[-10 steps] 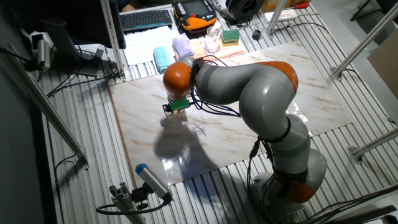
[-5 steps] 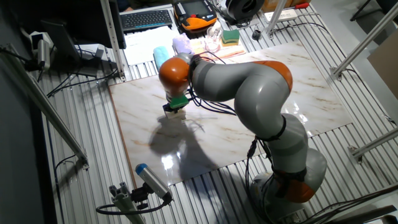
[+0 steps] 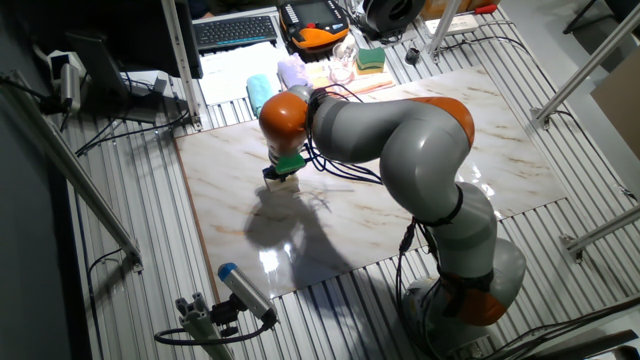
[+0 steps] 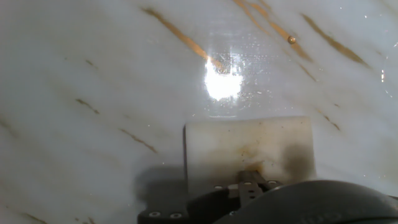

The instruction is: Clean the tabletop with a sponge

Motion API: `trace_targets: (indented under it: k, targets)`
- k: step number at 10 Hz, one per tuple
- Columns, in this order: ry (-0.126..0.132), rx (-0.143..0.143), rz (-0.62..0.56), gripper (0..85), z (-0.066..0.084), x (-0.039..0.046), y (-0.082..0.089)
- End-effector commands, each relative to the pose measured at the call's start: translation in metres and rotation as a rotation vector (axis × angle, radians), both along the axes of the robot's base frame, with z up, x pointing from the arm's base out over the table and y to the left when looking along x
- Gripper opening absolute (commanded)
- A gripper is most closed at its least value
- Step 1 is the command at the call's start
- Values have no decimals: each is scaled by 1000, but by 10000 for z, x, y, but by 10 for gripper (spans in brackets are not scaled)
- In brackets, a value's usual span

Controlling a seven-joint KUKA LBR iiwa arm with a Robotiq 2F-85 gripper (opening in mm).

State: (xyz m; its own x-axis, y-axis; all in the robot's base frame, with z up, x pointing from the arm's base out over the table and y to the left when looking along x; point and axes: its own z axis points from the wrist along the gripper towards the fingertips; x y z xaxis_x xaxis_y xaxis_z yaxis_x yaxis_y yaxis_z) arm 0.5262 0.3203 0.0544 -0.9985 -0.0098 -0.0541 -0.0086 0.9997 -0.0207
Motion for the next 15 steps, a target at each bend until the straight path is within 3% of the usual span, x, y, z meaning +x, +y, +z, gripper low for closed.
trace_targets:
  k: [1,4,5,8,12,15]
  targets:
    - [0,-5,-8,0,0,0,1]
    - [-5,-4,-43,0,-12,28,7]
    - [-19,19,-42,0,-5,43,8]
    - [-25,-2,-29,0,75,48,94]
    - [-25,-1,-18,0,-8,106,118]
    - [-23,4,-14,0,28,113,115]
